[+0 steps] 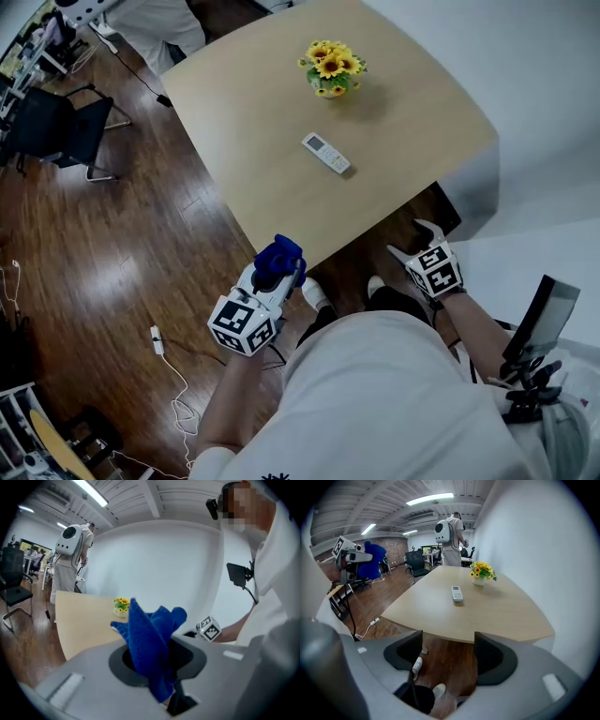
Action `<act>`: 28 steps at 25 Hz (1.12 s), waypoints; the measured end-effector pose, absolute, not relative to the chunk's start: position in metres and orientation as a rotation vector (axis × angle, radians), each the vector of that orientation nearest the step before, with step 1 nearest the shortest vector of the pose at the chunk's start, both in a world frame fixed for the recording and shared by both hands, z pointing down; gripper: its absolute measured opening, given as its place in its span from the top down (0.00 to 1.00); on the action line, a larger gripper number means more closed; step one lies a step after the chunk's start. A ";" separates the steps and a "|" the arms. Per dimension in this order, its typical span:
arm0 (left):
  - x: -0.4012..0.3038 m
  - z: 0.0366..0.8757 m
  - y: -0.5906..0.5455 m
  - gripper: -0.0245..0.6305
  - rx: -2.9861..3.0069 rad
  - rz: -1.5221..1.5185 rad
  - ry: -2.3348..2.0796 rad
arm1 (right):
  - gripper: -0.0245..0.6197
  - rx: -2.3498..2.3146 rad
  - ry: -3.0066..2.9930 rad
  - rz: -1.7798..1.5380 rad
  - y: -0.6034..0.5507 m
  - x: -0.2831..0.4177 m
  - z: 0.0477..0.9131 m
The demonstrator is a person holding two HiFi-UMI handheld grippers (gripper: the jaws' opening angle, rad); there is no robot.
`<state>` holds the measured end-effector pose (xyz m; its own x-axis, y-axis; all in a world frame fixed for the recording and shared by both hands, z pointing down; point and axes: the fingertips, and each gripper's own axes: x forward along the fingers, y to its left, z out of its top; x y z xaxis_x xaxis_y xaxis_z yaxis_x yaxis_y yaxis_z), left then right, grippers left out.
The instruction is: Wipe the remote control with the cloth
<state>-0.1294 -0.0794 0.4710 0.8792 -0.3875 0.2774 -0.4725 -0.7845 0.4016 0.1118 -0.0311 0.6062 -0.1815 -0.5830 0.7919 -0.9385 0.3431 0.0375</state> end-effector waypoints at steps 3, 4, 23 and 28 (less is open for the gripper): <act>-0.118 0.444 -0.053 0.80 2.607 0.192 -0.614 | 0.42 1.339 -1.902 0.576 -0.003 0.108 0.575; -0.114 0.440 -0.044 0.80 2.613 0.182 -0.613 | 0.42 1.334 -1.917 0.564 0.004 0.107 0.568; -0.052 0.442 0.163 0.80 2.626 0.323 -0.764 | 0.42 1.132 -2.182 0.408 0.194 0.122 0.525; -0.038 0.430 0.177 0.80 2.673 0.331 -0.704 | 0.42 1.197 -2.183 0.417 0.213 0.125 0.512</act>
<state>-0.0381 0.1765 0.4299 0.8486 -0.4287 0.3100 -0.5121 -0.8127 0.2779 0.1249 0.2129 0.5124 -0.4073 -0.6487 0.6429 -0.8400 0.5423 0.0150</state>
